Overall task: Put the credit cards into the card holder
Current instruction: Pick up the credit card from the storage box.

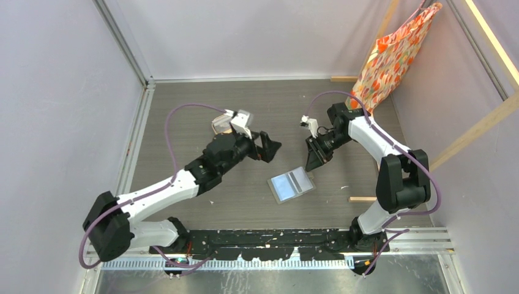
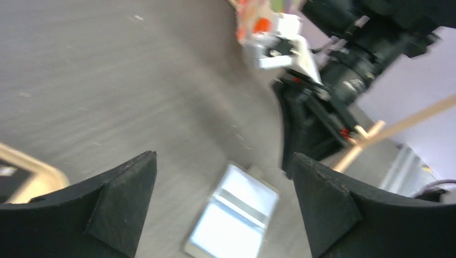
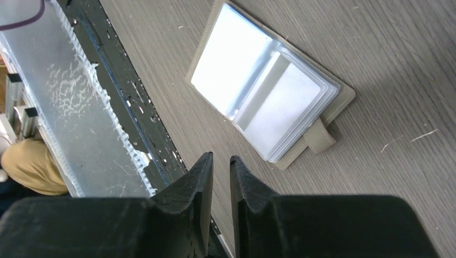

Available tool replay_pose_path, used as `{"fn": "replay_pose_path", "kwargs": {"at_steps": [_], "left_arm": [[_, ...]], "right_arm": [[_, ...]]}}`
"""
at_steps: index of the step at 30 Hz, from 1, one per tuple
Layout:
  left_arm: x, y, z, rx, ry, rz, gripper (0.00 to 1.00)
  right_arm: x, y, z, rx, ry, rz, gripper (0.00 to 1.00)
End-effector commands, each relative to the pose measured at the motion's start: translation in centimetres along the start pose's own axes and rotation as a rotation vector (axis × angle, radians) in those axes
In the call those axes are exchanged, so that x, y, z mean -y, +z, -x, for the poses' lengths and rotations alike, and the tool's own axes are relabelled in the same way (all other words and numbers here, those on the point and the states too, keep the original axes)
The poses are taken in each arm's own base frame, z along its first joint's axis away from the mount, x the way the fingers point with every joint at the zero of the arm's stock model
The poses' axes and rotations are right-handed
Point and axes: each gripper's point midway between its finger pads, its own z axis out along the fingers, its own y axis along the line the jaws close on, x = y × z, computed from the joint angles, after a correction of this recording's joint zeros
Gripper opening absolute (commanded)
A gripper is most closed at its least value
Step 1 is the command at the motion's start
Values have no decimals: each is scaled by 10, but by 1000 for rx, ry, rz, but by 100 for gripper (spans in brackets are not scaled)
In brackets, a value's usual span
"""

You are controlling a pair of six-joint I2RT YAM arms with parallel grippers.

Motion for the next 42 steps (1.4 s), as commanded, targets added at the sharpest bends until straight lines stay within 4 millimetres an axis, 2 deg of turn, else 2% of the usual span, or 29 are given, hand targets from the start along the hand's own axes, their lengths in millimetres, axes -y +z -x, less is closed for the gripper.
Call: {"fn": "replay_pose_path", "kwargs": {"at_steps": [1,3,5,8,10,13,17,19,25,27,30,33,35,38,42], "left_arm": [[-70,-10,25,11,167,191,100],[-85,-10,34,-40,147,157,100],[-104,-10,46,-82,204,165,100],[-138,-10,70,-136,366,320,100],[-153,-8,88,-175,481,382,100],[-165,4,104,-295,598,390,100],[-195,12,114,-489,687,510,100],[-205,21,106,-571,699,519,100],[-209,54,85,-725,697,408,99],[-215,52,68,-789,697,387,96],[-241,41,28,-858,724,424,95],[-260,38,28,-825,750,462,95],[-263,37,31,-815,741,453,90],[-266,39,22,-812,737,436,85],[-285,40,15,-835,768,509,83]], "right_arm": [[-19,-19,14,63,-159,-14,24],[-21,-25,16,78,-193,-41,26],[-25,-32,22,99,-227,-65,27],[-31,-46,39,150,-274,-96,34],[-34,-54,51,171,-302,-109,36],[-28,-61,65,177,-314,-139,36],[-10,-54,65,141,-299,-163,36],[0,-48,56,97,-289,-177,36],[23,-33,39,33,-233,-169,37],[28,-28,37,13,-215,-157,37],[34,-24,32,-7,-195,-137,37],[38,-21,28,-19,-182,-127,36],[40,-19,26,-24,-174,-123,36],[44,-17,24,-31,-159,-119,36],[46,-16,23,-33,-146,-111,36]]}}
